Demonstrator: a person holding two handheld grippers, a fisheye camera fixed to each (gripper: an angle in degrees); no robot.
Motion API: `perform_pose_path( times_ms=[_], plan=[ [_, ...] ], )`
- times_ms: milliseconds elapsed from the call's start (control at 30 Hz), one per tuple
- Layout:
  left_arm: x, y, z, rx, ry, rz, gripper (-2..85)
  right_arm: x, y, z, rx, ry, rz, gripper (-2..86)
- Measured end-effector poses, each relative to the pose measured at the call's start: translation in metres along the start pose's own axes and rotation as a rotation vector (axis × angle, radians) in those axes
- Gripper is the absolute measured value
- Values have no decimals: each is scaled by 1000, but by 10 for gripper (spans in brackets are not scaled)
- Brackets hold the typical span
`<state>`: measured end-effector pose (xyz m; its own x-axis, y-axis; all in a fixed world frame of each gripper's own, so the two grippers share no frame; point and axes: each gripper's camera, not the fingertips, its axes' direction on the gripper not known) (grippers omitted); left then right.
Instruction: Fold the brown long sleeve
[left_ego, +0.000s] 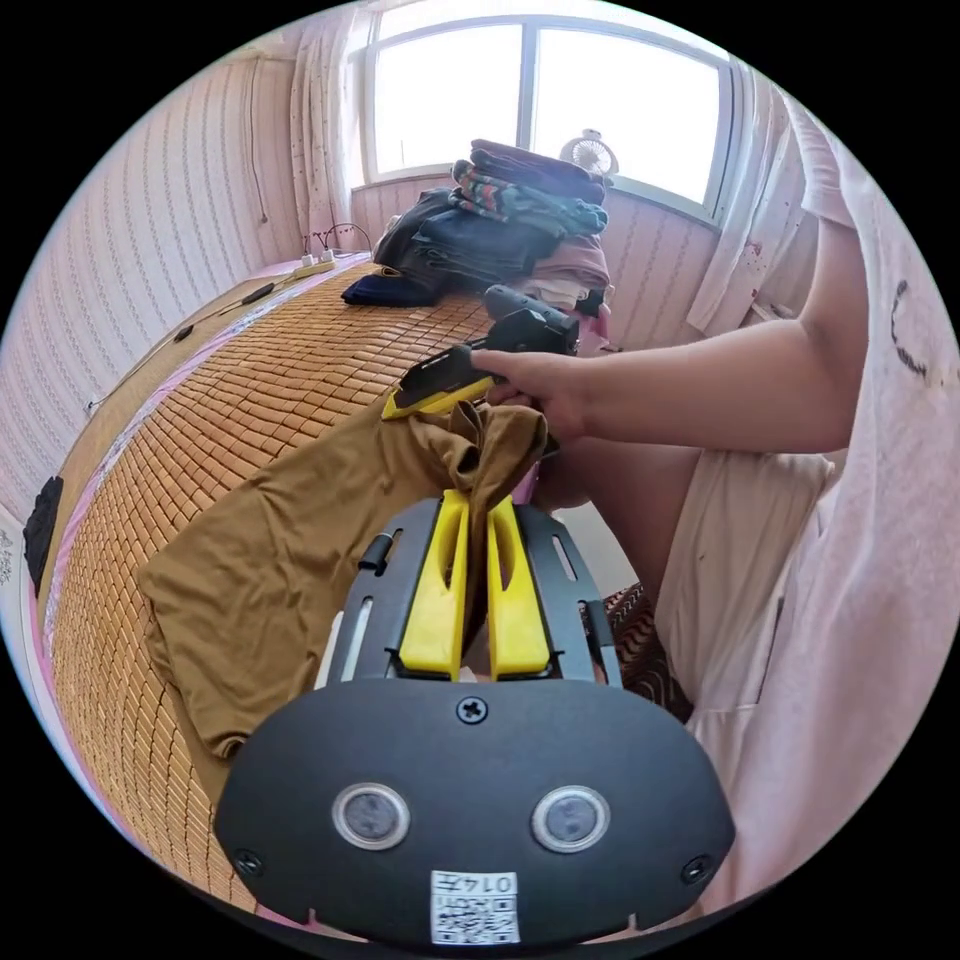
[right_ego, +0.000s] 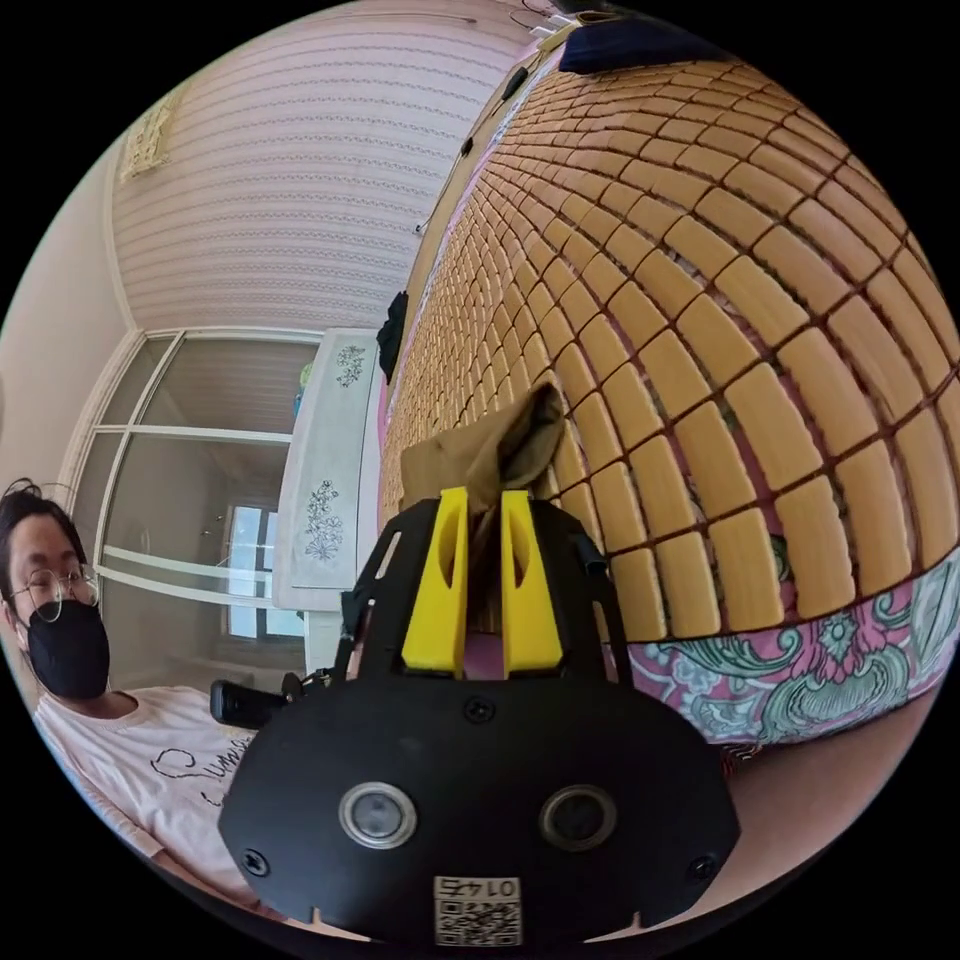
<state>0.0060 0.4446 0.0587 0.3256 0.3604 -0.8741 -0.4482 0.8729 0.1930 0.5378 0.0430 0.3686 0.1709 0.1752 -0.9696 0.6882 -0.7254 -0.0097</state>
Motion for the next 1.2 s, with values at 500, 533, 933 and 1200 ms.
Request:
perform_pose_path(
  times_ms=[500,533,933,1200],
  plan=[
    [-66,7,-75,366,212,-286,-1,-183,-25,-55,22,223,-483,12],
    [-77,16,-84,352,182,-323,1,-198,-32,-26,-39,235,-516,15],
    [-179,101,-80,-88,118,-789,50,-256,-62,197,-322,608,-646,65],
    [-191,110,-114,-157,51,-834,72,-259,-75,265,-535,761,-784,150]
  ],
)
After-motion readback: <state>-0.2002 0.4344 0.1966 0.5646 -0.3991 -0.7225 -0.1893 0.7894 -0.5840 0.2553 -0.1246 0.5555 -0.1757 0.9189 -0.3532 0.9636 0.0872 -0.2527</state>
